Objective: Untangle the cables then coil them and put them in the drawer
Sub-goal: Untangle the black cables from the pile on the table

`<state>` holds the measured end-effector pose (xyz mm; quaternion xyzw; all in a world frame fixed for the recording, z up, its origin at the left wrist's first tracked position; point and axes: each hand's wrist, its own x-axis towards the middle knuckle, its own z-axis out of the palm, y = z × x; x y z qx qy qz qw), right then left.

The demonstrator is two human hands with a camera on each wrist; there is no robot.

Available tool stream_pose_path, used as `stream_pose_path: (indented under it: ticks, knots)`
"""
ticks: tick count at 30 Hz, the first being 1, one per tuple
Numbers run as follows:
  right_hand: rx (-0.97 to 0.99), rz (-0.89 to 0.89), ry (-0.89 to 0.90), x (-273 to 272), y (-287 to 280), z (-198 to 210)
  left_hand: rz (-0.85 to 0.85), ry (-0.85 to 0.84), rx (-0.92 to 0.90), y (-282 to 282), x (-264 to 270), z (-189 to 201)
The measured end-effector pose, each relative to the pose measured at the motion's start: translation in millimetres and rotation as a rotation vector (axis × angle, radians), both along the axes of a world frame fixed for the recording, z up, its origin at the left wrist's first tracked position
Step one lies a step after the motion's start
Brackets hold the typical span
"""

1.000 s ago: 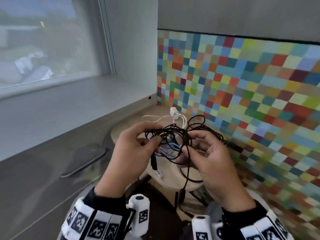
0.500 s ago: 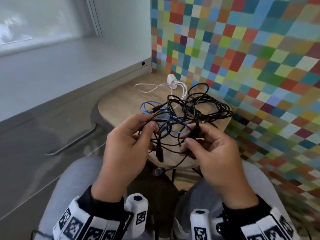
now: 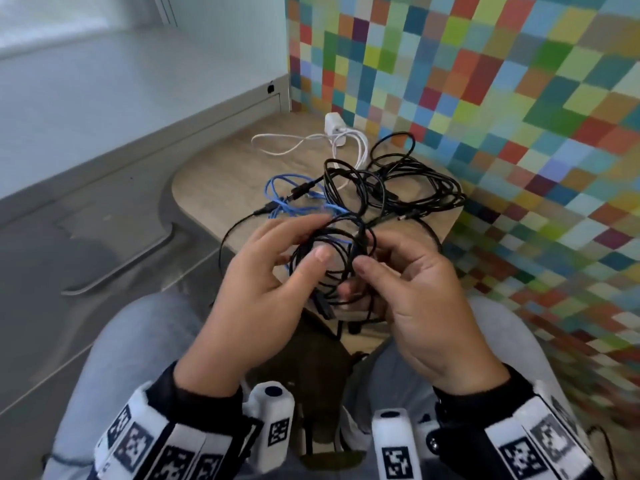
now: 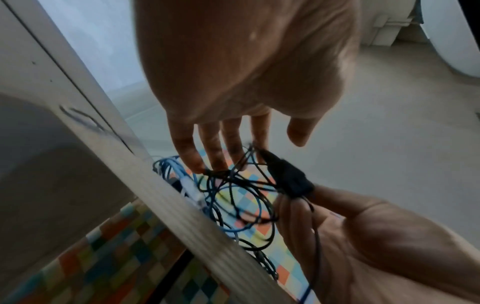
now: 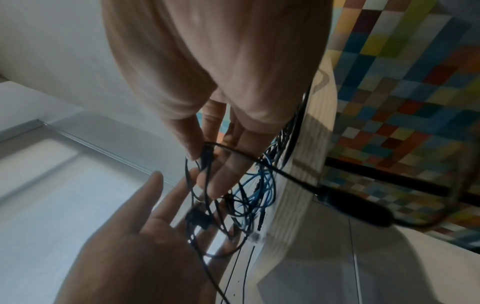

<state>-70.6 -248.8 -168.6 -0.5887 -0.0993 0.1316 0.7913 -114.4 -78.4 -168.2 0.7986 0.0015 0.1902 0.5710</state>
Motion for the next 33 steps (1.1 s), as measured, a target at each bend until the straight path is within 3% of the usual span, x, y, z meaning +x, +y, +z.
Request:
stream_pose_path:
  ticks: [5, 10, 14, 19, 21, 23, 25, 33]
  knots:
    - [0.019, 0.078, 0.053, -5, 1, 2, 0.077, 0.010, -0.014, -3, 3, -6]
    - [0.029, 0.157, 0.048, -8, 0, 3, 0.126, -0.039, -0.219, 2, 3, -4]
    - [0.051, 0.136, 0.046, -9, 1, 0, 0.069, -0.048, -0.303, 1, -3, -1]
    - [-0.039, 0.068, -0.051, -6, -3, -4, -0.145, -0.003, -0.448, 7, -10, 8]
    - [-0.097, 0.054, -0.095, -6, -5, -4, -0.181, 0.079, -0.390, 6, -11, 9]
    - [-0.168, 0.043, -0.136, -7, -6, -5, -0.175, 0.177, -0.191, 6, -10, 7]
    - [-0.207, 0.048, -0.159, -7, -5, -7, -0.158, 0.204, -0.103, 5, -9, 5]
    - [-0.159, 0.103, -0.136, -7, -2, 0, -0.039, 0.029, -0.274, -2, -8, 2]
